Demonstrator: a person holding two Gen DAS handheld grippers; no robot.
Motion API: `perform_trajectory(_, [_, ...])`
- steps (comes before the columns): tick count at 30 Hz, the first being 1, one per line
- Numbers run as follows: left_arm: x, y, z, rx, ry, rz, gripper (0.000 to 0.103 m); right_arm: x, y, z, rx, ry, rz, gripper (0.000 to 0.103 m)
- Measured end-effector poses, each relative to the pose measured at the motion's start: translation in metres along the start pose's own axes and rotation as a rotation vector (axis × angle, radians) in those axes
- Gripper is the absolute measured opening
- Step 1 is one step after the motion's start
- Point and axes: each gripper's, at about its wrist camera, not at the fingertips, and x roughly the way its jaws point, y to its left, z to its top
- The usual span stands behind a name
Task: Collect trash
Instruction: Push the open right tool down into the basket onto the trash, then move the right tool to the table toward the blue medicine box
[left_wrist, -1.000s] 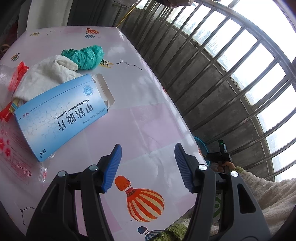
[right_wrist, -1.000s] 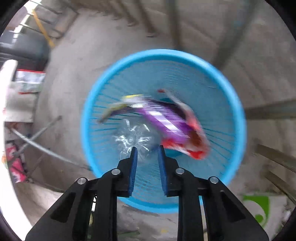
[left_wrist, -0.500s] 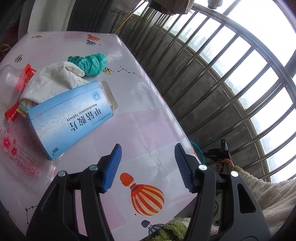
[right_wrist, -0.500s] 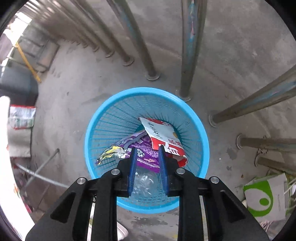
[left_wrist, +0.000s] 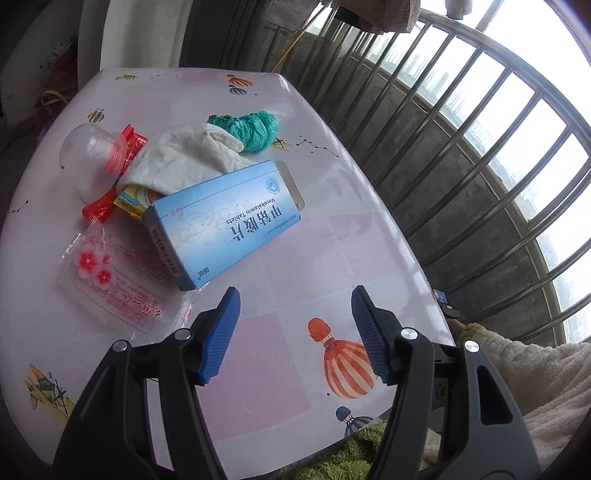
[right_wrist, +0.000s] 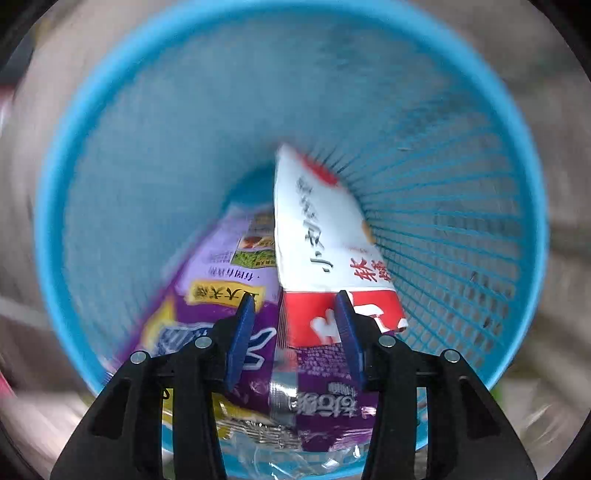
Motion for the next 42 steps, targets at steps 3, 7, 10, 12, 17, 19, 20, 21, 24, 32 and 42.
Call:
perform_trajectory(3, [0.005, -0.004, 0.000, -0.011, 0.009, 0.006, 0.059, 0.000, 0.000, 0.002, -0.026, -0.008, 0.011, 0.050])
perform_trajectory(7, [0.009, -0.012, 0.002, 0.006, 0.017, 0.001, 0.059, -0.030, -0.034, 0.000, 0.082, -0.115, 0.128, 0.059])
perform_trajectory(10, [0.005, -0.012, 0.004, 0.020, -0.003, -0.007, 0.062, -0.057, -0.065, -0.011, 0.180, -0.173, 0.238, 0.059])
perform_trajectory(12, [0.000, -0.008, 0.004, 0.026, -0.026, -0.010, 0.063, -0.080, -0.075, -0.019, 0.185, -0.186, 0.257, 0.060])
perform_trajectory(17, [-0.017, 0.011, 0.003, 0.024, -0.074, -0.002, 0.063, -0.164, -0.053, -0.041, 0.017, -0.256, 0.252, 0.060])
perform_trajectory(19, [-0.028, 0.022, 0.004, 0.027, -0.104, 0.002, 0.063, -0.215, -0.025, -0.050, -0.105, -0.323, 0.265, 0.066])
perform_trajectory(20, [-0.033, 0.026, 0.005, 0.028, -0.117, 0.006, 0.063, -0.242, -0.011, -0.057, -0.165, -0.361, 0.269, 0.068])
perform_trajectory(21, [-0.038, 0.032, 0.005, 0.031, -0.132, 0.011, 0.064, -0.266, 0.001, -0.064, -0.217, -0.396, 0.277, 0.072])
perform_trajectory(24, [-0.050, 0.046, 0.007, 0.041, -0.170, 0.023, 0.064, -0.346, 0.044, -0.088, -0.337, -0.536, 0.327, 0.073])
perform_trajectory(32, [-0.039, 0.076, 0.030, 0.006, -0.213, 0.016, 0.064, -0.427, 0.199, -0.168, -0.410, -0.615, 0.851, 0.074])
perform_trajectory(42, [0.036, 0.113, 0.060, -0.139, -0.074, -0.102, 0.031, -0.351, 0.348, -0.187, -0.281, -0.204, 1.090, 0.074])
